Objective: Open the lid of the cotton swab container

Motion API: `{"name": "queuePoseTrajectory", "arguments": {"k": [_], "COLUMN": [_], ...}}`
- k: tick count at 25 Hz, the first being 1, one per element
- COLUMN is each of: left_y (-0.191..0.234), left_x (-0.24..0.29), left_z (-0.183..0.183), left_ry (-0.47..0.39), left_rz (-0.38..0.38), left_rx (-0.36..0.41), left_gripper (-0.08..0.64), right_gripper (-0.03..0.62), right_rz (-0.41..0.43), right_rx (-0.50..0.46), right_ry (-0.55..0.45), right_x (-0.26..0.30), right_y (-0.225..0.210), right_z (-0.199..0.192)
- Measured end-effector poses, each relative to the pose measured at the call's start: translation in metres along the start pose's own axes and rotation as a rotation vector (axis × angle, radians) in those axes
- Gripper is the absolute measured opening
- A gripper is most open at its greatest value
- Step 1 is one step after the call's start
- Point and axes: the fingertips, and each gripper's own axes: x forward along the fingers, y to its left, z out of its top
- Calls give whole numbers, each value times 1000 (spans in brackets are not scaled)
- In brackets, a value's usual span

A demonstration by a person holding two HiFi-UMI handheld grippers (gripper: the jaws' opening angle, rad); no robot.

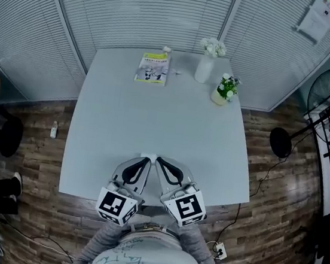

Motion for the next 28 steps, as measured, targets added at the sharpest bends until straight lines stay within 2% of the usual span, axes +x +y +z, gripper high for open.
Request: {"name": "queuePoseTrajectory", "arguments": {"k": [4,9,17,28], "left_y": [18,29,49,94], "left_x": [12,19,19,-3], "left_z": [-3,0,5,-24], "left_ry": [11,22,38,85], "left_rz": [-5,-68,-164,-224], "left_rx": [-14,-12,-18,-15], "left_gripper": [-2,-2,-2,-2], "right_gripper": [3,3,3,3], "right_rz": [-5,-87,-152,-233], "right_rx": [7,-1,9,-10], "right_ry": [23,48,43,78], "right_x": [14,24,46,67], "right_y": [-8,-21,-14,1], "right_z": [-8,-7,-5,-26]}}
